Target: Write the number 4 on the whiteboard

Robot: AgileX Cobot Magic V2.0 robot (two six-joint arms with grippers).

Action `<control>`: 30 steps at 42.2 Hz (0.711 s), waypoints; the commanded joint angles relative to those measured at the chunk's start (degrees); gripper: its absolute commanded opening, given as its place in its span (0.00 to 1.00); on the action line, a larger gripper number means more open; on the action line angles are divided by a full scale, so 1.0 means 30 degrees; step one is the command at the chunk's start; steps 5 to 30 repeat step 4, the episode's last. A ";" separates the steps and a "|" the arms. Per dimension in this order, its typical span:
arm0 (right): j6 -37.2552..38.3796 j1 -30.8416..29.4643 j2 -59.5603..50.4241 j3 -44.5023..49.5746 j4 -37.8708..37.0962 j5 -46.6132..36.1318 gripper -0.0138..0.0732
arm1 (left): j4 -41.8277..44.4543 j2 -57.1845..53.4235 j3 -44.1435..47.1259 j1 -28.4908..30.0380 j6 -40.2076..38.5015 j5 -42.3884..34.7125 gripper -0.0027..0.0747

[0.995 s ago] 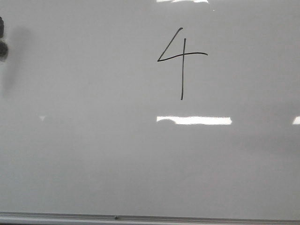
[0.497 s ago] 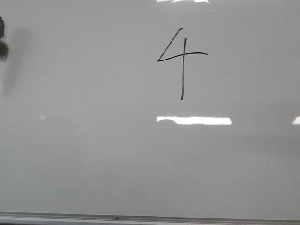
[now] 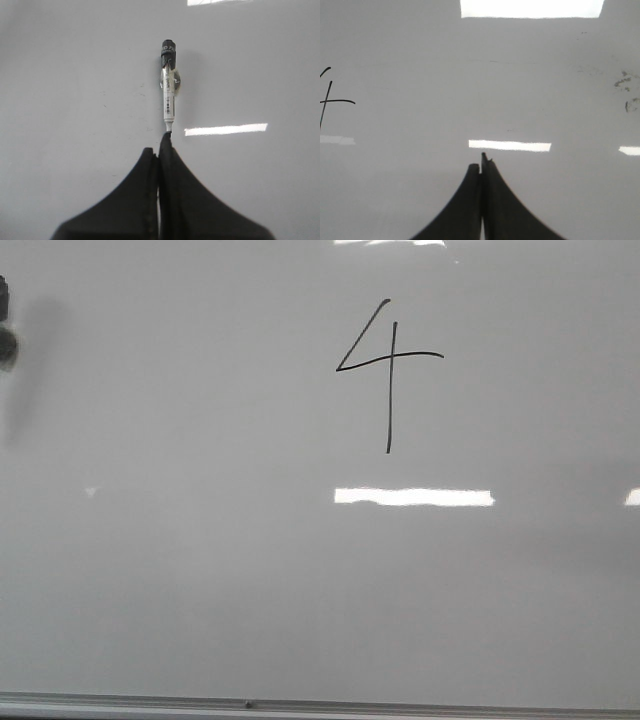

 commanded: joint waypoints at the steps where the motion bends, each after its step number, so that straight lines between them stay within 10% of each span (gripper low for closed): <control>1: 0.0034 -0.0017 -0.0326 -0.0276 0.0026 -0.1436 0.08 | -0.0045 -0.0266 0.0087 0.0039 -0.0132 -0.1732 0.01; 30: 0.0034 -0.0017 -0.0326 -0.0276 0.0026 -0.1436 0.08 | -0.0045 -0.0266 0.0087 0.0039 -0.0132 -0.1732 0.01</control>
